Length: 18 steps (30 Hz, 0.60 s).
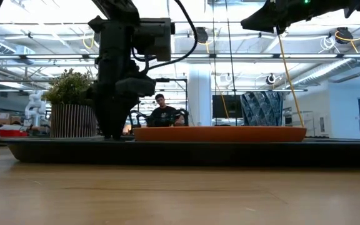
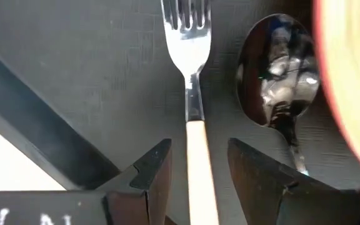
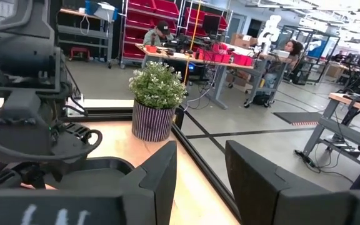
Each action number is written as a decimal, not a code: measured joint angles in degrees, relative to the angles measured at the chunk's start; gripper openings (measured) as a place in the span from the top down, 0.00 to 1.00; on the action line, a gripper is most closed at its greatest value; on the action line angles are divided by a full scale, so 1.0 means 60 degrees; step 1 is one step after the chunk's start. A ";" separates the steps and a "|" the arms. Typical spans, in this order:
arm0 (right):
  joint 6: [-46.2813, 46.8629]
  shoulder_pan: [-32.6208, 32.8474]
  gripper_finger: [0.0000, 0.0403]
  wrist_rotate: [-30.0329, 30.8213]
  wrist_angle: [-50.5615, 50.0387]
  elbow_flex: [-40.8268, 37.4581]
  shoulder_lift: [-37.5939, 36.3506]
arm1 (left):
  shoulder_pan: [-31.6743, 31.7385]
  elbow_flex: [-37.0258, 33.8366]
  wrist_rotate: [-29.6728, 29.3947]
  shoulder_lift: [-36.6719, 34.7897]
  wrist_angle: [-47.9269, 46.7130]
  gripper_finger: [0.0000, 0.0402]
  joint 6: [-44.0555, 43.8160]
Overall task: Pick and place plate/cup/fork/spoon on tray
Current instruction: Adjust the orange fork on the black tray
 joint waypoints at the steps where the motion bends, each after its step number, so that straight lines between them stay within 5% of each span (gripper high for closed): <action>1: -0.0039 0.0000 0.68 0.0001 0.0000 0.0001 0.0000 | 0.0041 -0.0003 0.0007 0.0023 -0.0004 0.60 0.0057; 14: -0.0176 -0.0001 0.68 0.0492 -0.0022 -0.0001 0.0000 | 0.0332 0.0001 0.0422 0.0481 0.0157 0.61 0.0253; 18: -0.0176 -0.0004 0.68 0.0492 -0.0087 0.0001 0.0000 | 0.0332 0.0001 0.0608 0.0481 0.0146 0.67 0.0098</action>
